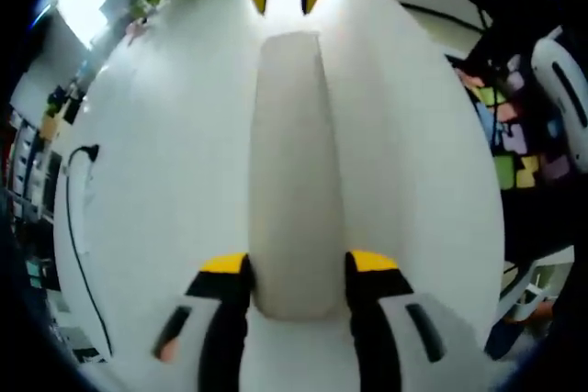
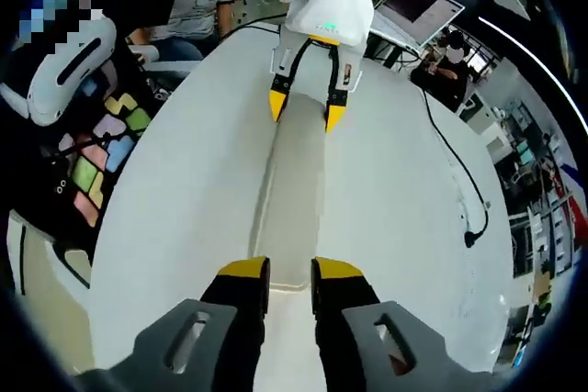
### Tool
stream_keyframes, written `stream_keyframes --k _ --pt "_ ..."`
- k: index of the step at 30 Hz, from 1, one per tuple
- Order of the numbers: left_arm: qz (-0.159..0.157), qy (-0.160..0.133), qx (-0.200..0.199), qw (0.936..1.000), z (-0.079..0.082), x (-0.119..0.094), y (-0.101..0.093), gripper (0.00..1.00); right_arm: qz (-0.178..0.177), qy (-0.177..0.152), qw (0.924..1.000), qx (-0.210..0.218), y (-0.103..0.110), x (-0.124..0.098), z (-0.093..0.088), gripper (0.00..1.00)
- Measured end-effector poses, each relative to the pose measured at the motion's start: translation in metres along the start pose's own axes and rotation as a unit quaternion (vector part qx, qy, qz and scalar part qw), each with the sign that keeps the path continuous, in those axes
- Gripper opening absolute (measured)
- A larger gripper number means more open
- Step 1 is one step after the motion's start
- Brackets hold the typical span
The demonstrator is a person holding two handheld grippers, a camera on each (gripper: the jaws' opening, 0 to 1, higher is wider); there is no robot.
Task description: Arrange the utensils inside the cutlery case until each visible utensil rests in its matching compartment.
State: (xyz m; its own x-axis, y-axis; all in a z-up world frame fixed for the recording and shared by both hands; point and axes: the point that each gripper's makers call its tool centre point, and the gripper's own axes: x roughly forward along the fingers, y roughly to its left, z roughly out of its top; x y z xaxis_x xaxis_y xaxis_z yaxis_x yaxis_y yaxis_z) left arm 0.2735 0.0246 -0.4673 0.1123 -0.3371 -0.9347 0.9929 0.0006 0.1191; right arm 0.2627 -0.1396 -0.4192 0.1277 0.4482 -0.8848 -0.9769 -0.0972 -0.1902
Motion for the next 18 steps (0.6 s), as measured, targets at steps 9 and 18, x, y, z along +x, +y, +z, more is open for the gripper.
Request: stream_keyframes --k 9,18 --pt "-0.019 -0.019 -0.020 0.9995 0.001 0.001 -0.001 0.44 0.038 0.055 0.9960 0.059 0.004 0.020 -0.013 0.00" --pt "-0.017 -0.023 -0.022 0.9994 0.002 0.002 -0.003 0.44 0.037 0.079 0.9940 0.066 0.007 0.021 -0.016 0.00"
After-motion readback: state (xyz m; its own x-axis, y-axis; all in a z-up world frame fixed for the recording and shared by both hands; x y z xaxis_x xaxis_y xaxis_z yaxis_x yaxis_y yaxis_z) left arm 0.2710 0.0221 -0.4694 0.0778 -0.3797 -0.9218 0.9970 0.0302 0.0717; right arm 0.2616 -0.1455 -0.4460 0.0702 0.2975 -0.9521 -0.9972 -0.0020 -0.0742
